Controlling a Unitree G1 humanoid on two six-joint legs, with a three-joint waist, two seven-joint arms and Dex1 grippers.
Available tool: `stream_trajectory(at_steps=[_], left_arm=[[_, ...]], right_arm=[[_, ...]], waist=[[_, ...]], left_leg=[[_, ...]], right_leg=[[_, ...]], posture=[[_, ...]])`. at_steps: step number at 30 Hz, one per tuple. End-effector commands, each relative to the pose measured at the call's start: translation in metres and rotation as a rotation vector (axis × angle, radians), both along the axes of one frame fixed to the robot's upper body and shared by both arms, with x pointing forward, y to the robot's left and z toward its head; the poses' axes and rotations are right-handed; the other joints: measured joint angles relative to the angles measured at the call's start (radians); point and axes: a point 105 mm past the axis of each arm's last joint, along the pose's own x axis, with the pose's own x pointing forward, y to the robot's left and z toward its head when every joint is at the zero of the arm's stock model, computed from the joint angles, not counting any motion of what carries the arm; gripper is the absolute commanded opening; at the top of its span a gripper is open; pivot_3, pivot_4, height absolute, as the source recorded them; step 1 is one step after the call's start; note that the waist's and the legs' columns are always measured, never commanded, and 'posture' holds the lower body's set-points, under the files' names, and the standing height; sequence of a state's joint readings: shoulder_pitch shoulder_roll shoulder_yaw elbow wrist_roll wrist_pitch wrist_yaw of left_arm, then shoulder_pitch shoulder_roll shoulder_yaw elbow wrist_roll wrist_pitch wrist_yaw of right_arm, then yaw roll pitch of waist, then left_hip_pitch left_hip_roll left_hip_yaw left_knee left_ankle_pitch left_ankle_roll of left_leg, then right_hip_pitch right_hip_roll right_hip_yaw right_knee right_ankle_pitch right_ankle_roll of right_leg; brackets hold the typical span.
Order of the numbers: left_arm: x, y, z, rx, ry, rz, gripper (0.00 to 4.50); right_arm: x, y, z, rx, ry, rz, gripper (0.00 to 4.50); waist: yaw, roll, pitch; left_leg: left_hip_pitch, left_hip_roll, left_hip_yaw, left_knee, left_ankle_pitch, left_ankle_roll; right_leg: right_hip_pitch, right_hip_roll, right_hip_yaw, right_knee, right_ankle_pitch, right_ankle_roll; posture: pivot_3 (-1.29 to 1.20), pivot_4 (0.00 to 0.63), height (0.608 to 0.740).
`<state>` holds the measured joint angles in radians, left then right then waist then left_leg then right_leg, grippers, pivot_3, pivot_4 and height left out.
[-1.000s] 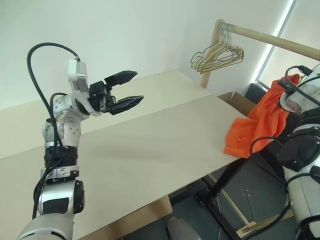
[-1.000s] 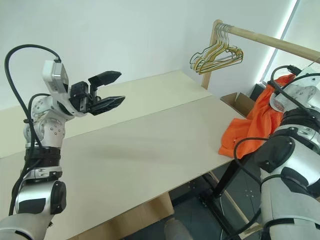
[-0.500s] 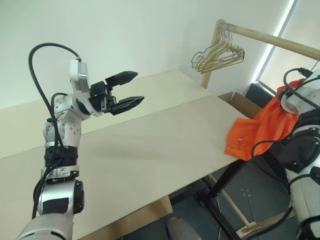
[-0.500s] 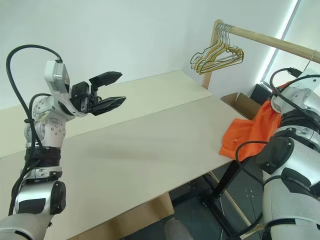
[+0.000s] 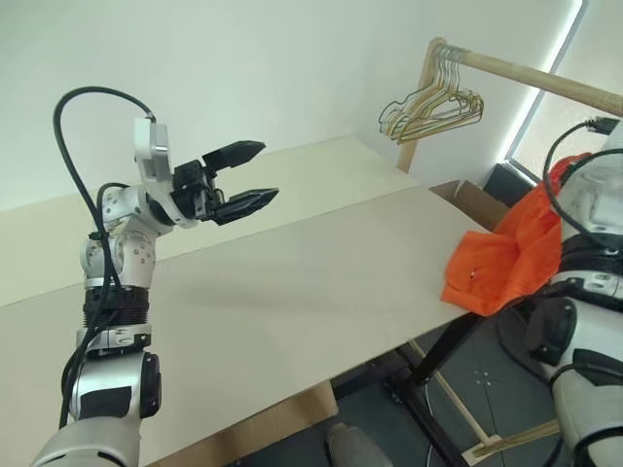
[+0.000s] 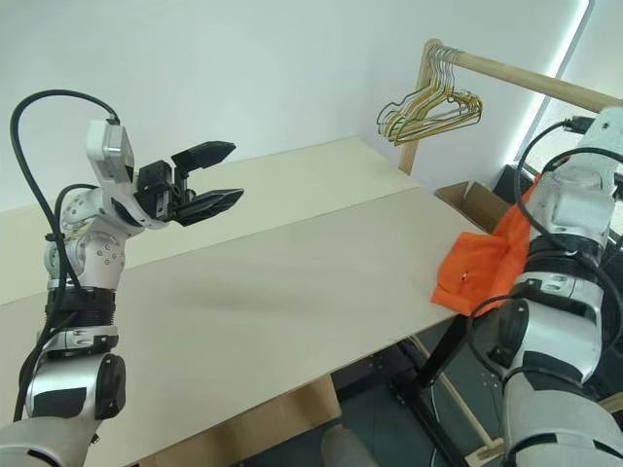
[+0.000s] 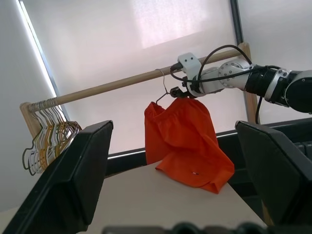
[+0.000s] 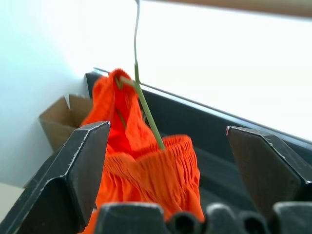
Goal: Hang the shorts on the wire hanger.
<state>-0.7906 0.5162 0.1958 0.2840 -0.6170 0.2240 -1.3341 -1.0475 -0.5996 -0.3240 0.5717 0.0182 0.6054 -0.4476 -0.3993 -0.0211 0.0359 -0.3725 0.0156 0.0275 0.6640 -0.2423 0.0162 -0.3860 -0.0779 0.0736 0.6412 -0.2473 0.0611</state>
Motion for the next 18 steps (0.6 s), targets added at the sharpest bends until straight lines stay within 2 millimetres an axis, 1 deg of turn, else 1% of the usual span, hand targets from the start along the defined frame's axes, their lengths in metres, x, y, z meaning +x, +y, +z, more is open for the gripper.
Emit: stream_trajectory(at_steps=[1, 4, 6, 9, 10, 11, 13, 14, 16, 18], left_arm=[[-0.004, 0.002, 0.01, -0.002, -0.037, 0.002, 4.36], [-0.005, 0.004, 0.009, -0.002, -0.035, 0.013, 4.36], [-0.004, 0.01, 0.009, -0.012, -0.028, 0.049, 4.36], [-0.007, 0.025, 0.007, -0.008, -0.016, 0.104, 4.36], [-0.009, 0.035, 0.004, 0.009, -0.003, 0.143, 4.36], [-0.011, 0.045, 0.001, 0.029, 0.008, 0.181, 4.36], [-0.014, 0.056, -0.003, 0.057, 0.024, 0.228, 4.36], [-0.016, 0.06, -0.005, 0.068, 0.03, 0.244, 4.36], [-0.026, 0.082, -0.014, 0.117, 0.064, 0.322, 4.36], [-0.036, 0.1, -0.025, 0.178, 0.101, 0.401, 4.36]], right_arm=[[0.003, 0.03, 0.034, -0.132, -0.094, 0.106, 4.44], [0.008, 0.047, 0.037, -0.193, -0.111, 0.197, 4.44], [0.013, 0.064, 0.042, -0.257, -0.126, 0.292, 4.44], [0.019, 0.106, 0.045, -0.392, -0.117, 0.534, 4.44], [0.019, 0.126, 0.041, -0.414, -0.105, 0.666, 4.44], [0.018, 0.141, 0.037, -0.424, -0.092, 0.773, 4.44], [0.015, 0.158, 0.031, -0.442, -0.067, 0.899, 4.44], [0.014, 0.163, 0.027, -0.457, -0.051, 0.94, 4.44], [0.009, 0.184, 0.009, -0.509, 0.034, 1.12, 4.44], [0.003, 0.198, -0.012, -0.569, 0.121, 1.265, 4.44]], waist=[[0.001, 0.0, 0.0], [0.007, 0.0, 0.0], [0.012, 0.0, 0.0], [0.012, 0.0, 0.0], [0.013, 0.0, 0.0], [0.012, 0.0, 0.0], [0.015, 0.0, 0.0], [0.022, 0.0, 0.0], [0.041, 0.001, 0.0], [0.069, 0.0, 0.001]], left_leg=[[0.0, 0.0, 0.0, 0.0, 0.0, 0.0], [0.0, 0.0, -0.001, 0.0, 0.0, 0.0], [-0.001, 0.0, -0.001, 0.0, 0.0, 0.0], [-0.001, 0.0, -0.001, 0.0, 0.0, 0.0], [-0.001, 0.0, -0.001, 0.0, 0.0, 0.0], [-0.001, 0.001, -0.001, 0.0, 0.0, 0.001], [0.0, 0.001, -0.001, -0.001, -0.001, 0.001], [0.0, 0.002, -0.002, -0.001, -0.001, 0.001], [-0.001, 0.002, -0.002, -0.001, -0.001, 0.001], [0.0, 0.002, -0.002, -0.002, -0.001, 0.001]], right_leg=[[0.0, 0.0, 0.0, 0.0, 0.0, 0.0], [0.0, 0.0, 0.0, 0.0, 0.0, 0.0], [0.0, -0.001, -0.001, -0.001, 0.001, -0.001], [-0.001, -0.001, -0.001, -0.001, 0.001, -0.001], [-0.001, -0.001, -0.001, -0.001, 0.001, -0.001], [-0.001, 0.0, -0.001, -0.001, 0.001, -0.001], [-0.001, 0.0, -0.001, -0.001, 0.001, -0.001], [-0.001, 0.001, -0.001, 0.0, 0.001, -0.001], [-0.001, 0.0, -0.002, 0.0, 0.001, -0.001], [-0.001, 0.0, -0.001, -0.002, 0.001, -0.001]], posture=[[-0.26, 0.0, 0.74], [-0.25, 0.0, 0.74], [-0.25, 0.0, 0.74], [-0.23, 0.0, 0.74], [-0.21, 0.0, 0.74], [-0.2, 0.0, 0.74], [-0.18, 0.0, 0.74], [-0.17, 0.0, 0.74], [-0.12, 0.0, 0.74], [-0.07, 0.0, 0.74]])
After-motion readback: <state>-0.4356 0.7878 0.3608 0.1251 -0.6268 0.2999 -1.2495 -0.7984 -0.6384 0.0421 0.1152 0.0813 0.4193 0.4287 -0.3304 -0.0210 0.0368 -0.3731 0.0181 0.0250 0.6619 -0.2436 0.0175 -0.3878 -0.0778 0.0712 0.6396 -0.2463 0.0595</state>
